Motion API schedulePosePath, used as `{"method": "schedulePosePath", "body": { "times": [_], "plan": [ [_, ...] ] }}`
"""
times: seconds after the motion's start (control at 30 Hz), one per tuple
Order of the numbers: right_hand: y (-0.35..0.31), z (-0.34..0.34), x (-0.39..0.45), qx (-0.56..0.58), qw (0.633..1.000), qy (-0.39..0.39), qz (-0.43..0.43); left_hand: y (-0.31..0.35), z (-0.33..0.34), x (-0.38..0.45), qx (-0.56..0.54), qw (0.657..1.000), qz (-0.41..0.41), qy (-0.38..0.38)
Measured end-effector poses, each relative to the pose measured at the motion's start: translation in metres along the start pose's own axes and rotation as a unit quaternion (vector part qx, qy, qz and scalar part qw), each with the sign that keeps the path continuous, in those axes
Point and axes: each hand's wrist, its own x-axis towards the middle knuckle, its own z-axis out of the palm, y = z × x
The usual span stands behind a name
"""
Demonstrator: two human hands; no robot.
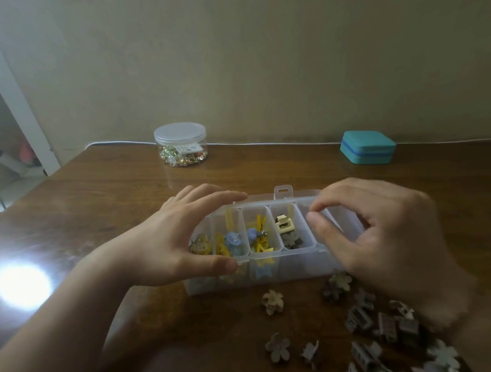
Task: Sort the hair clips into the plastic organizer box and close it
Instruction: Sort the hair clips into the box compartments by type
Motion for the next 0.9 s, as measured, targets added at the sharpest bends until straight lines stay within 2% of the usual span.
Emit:
{"method": "schedulePosePath", "body": {
  "times": [0.07, 0.13, 0.2, 0.27, 0.4, 0.57, 0.73, 0.83, 0.9],
  "plan": [
    [-0.006, -0.011, -0.004, 0.058, 0.994, -0.058, -0.07, 0.0, 0.0, 0.0, -0.001, 1.0, -0.001, -0.002],
    [-0.014, -0.02, -0.009, 0.099, 0.965, -0.212, -0.122, 0.0, 0.0, -0.001, 0.001, 1.0, 0.001, 0.002],
    [-0.019, -0.024, -0.011, 0.062, 0.927, -0.339, -0.145, 0.0, 0.001, -0.001, 0.002, 1.0, 0.005, 0.006],
    [-0.019, -0.021, -0.012, 0.023, 0.902, -0.404, -0.153, 0.0, 0.001, -0.001, -0.001, 1.0, 0.004, 0.004],
    [-0.014, -0.014, -0.012, 0.007, 0.893, -0.419, -0.166, 0.0, 0.001, -0.001, -0.001, 1.0, 0.007, 0.009],
    [-0.014, -0.022, -0.007, 0.067, 0.9, -0.412, -0.125, -0.001, 0.001, -0.001, -0.001, 1.0, 0.003, 0.007],
    [-0.015, -0.009, -0.013, 0.023, 0.885, -0.425, -0.187, 0.0, 0.001, -0.001, -0.001, 1.0, 0.0, 0.004],
    [-0.011, -0.013, -0.01, 0.051, 0.9, -0.403, -0.16, 0.0, 0.001, -0.001, 0.0, 1.0, -0.002, 0.003],
    [-0.006, -0.017, -0.007, 0.128, 0.923, -0.341, -0.122, 0.0, 0.001, -0.001, 0.0, 1.0, -0.001, 0.002]
  ]
}}
